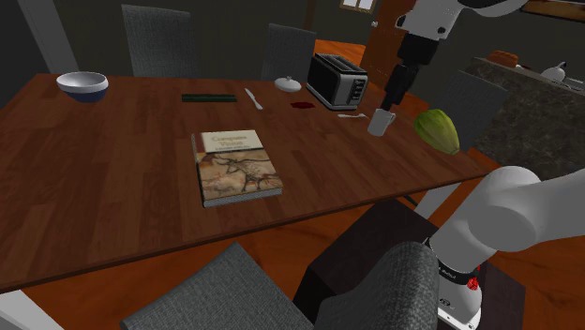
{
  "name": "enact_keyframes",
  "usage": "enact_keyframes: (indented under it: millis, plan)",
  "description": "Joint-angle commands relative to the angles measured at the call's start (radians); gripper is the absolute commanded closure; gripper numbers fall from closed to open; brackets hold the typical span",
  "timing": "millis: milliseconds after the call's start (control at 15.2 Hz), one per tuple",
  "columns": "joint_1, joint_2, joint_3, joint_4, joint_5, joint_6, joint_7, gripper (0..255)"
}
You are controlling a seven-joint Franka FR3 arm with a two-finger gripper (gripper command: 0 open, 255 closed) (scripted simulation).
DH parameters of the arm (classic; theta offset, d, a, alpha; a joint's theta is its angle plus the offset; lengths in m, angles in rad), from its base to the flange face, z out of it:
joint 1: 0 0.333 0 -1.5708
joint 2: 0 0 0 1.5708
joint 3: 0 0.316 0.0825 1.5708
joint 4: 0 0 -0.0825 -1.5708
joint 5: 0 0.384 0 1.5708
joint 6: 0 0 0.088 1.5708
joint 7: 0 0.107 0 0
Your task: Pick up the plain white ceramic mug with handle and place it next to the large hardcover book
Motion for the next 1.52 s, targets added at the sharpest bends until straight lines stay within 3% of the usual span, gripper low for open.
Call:
enact_keyframes:
  millis: [0, 792, 1452]
  plan:
    - [0.0, 0.0, 0.0, 0.0, 0.0, 0.0, 0.0, 0]
    - [-0.088, 0.325, -0.168, 0.101, -0.108, 0.178, -0.146, 0]
    - [-0.149, 0.65, -0.29, 0.296, -0.109, 0.276, -0.271, 0]
